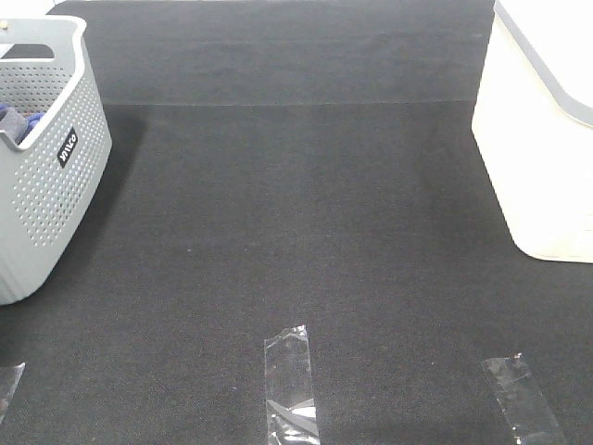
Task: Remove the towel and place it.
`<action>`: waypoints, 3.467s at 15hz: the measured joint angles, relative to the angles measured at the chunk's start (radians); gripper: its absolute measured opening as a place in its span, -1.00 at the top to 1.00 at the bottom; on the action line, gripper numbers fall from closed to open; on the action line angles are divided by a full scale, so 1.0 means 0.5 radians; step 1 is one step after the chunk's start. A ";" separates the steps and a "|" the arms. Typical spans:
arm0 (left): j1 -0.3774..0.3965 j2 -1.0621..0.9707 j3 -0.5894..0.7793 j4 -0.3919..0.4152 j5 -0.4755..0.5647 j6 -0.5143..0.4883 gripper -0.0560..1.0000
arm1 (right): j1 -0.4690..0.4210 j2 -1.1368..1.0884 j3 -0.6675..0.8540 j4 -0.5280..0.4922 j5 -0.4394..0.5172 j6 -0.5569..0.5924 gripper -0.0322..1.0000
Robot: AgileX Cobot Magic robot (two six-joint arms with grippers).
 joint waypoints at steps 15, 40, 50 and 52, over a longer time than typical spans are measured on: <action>-0.268 -1.026 0.000 -0.958 -0.092 0.840 0.89 | 0.000 0.000 0.000 0.000 0.000 0.000 -0.47; -1.652 -1.264 0.000 -1.164 0.146 1.116 0.89 | 0.000 0.662 0.000 0.420 -0.032 -0.244 -0.46; -1.674 -1.256 0.000 -1.416 0.236 1.116 0.89 | 0.000 1.658 -0.016 2.068 -0.492 -2.284 -0.41; -1.674 -1.254 0.000 -1.418 0.240 1.116 0.89 | 0.000 1.916 -0.016 2.386 -0.418 -2.730 -0.41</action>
